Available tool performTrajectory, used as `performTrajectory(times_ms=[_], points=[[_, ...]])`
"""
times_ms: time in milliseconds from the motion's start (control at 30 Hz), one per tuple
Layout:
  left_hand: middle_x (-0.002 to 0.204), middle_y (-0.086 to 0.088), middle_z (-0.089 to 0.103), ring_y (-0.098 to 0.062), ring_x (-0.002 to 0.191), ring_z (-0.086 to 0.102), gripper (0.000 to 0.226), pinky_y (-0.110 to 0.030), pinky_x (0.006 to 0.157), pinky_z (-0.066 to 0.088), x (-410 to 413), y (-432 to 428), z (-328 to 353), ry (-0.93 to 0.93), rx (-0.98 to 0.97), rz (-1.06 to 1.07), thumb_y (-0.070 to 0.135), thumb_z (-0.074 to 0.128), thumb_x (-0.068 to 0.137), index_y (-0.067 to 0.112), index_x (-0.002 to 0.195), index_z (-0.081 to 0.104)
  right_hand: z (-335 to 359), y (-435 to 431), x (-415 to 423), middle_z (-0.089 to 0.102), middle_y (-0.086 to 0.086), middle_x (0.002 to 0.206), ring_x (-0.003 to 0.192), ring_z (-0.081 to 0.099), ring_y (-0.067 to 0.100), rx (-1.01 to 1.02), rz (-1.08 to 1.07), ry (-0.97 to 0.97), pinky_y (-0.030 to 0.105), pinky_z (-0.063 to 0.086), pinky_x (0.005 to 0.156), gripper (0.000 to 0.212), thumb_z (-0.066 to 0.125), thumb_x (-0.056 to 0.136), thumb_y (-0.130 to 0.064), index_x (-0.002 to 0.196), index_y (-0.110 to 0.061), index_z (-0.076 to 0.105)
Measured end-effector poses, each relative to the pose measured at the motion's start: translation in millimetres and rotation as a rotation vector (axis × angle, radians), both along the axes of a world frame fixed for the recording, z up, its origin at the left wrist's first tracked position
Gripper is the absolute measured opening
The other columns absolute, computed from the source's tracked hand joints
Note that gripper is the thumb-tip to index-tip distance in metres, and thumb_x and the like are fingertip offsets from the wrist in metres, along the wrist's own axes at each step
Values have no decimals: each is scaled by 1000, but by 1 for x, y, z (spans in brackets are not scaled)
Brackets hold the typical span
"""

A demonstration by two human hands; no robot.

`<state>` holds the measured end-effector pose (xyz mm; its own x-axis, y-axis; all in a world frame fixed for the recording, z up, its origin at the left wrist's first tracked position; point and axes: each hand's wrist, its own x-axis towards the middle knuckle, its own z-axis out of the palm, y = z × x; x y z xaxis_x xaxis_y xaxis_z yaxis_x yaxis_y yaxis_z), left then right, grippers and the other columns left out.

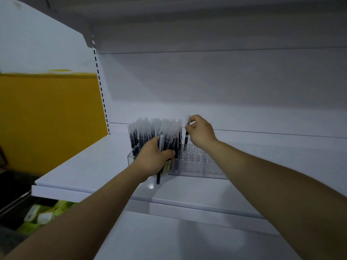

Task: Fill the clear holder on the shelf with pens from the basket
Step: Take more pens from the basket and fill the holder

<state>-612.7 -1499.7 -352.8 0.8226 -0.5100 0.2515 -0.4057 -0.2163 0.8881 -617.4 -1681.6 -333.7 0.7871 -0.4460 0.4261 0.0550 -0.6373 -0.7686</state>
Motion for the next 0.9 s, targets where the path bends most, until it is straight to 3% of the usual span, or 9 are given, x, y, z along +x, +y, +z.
performTrajectory(times_ms=[200,267,333,433,533,667,733,833,900], points=[[84,3,70,-9,74,67,16,-16,62,49,-1,2,-1,10,-8,9,12,64,89,16,105,61,-8,-2,13,64,13,99,82,61,30,-58,-34,175,35,47,67,12,51,96,-23,102,-13,55],[81,4,70,-10,73,67,14,-15,61,48,-1,3,0,17,-21,9,11,64,89,19,100,61,-10,-3,13,63,11,109,91,60,29,-73,-47,208,33,46,73,21,52,97,-26,111,-12,55],[77,2,70,-12,72,66,11,-15,62,48,-1,4,1,26,-33,-1,9,64,89,19,95,62,-9,0,6,58,9,115,96,56,24,-98,-97,124,30,43,79,30,52,97,-29,120,-9,52],[76,-3,70,-12,71,66,7,-21,68,50,-2,4,4,27,-49,-21,8,63,90,14,93,64,-1,11,-16,58,4,96,83,52,16,-97,-92,-171,28,44,74,21,50,97,-27,99,-7,58],[81,-8,72,-16,75,68,11,-29,74,56,-4,-1,8,23,-68,-46,9,62,90,8,101,65,8,25,-38,56,-5,72,68,51,10,-64,46,-164,23,42,63,27,52,96,-32,83,-11,63],[83,-12,71,-25,78,65,6,-36,77,54,-9,-10,14,5,-58,-43,9,62,90,9,95,65,12,28,-49,63,-8,83,77,56,5,-22,180,-50,17,42,65,26,54,96,-32,99,-13,72],[86,-15,71,-26,79,65,6,-37,76,54,-10,-12,14,15,-59,-45,10,63,90,9,95,66,13,25,-50,62,-11,86,82,58,7,20,188,-56,19,44,71,21,57,95,-30,98,-14,70],[87,-16,71,-25,79,65,10,-32,73,54,-11,-12,12,31,-55,-47,11,63,90,7,99,66,15,23,-48,65,0,88,83,62,17,72,175,-93,29,50,75,10,58,94,-24,85,-20,59],[89,-17,70,-22,77,64,13,-23,67,55,-12,-12,10,43,-59,-49,9,62,91,5,102,65,16,22,-47,66,4,93,82,64,16,140,202,-74,29,50,72,6,54,96,-22,94,-18,58]])
